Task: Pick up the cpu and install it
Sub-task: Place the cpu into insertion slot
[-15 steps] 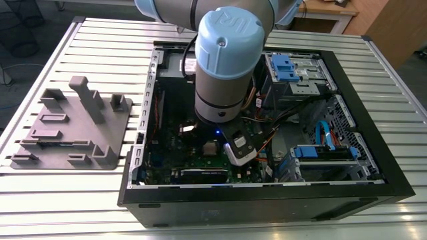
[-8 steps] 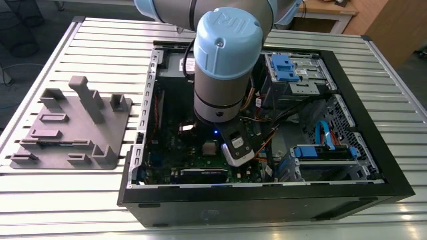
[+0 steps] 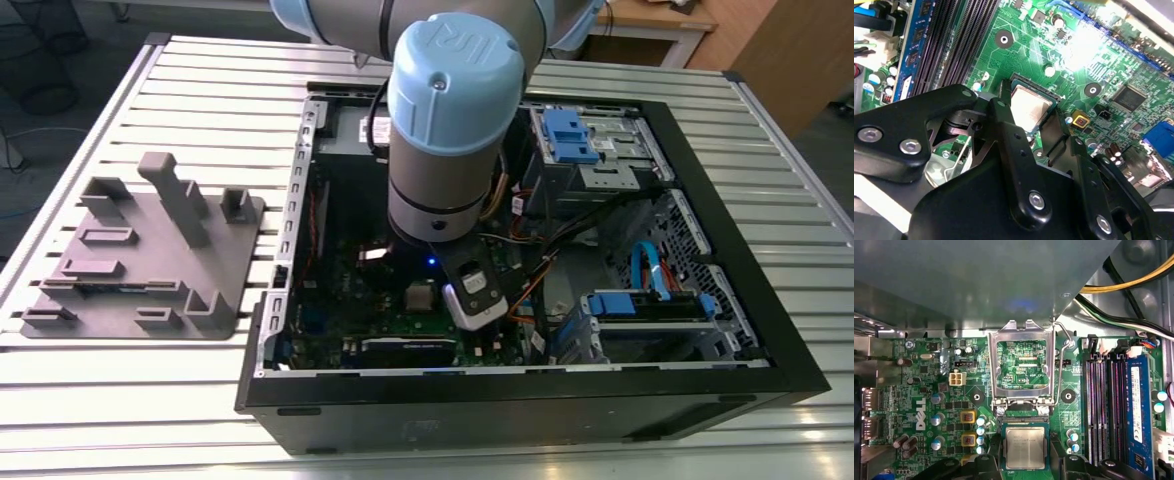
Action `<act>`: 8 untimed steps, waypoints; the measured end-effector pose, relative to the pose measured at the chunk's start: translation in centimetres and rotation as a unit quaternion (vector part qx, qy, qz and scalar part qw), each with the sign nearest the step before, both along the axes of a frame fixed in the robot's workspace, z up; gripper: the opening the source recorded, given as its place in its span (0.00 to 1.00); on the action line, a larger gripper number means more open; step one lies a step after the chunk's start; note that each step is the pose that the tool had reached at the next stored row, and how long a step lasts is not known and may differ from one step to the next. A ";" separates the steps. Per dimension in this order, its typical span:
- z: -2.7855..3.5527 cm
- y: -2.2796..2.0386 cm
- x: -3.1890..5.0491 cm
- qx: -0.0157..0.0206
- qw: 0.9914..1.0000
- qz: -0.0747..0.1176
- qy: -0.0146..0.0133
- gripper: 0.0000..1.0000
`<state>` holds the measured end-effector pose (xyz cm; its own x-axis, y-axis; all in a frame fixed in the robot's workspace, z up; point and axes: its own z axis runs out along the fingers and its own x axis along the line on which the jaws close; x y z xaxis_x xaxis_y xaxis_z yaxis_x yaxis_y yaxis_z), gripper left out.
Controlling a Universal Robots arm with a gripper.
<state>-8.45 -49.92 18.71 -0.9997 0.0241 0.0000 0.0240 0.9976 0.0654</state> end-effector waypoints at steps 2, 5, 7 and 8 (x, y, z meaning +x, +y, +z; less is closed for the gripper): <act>-0.02 0.00 0.00 0.000 1.000 0.000 0.000 0.47; -0.03 0.00 0.00 0.000 1.000 0.000 0.000 0.47; -0.03 0.00 0.00 0.000 1.000 0.000 0.000 0.47; -0.03 0.00 -0.01 0.000 1.000 0.000 0.000 0.47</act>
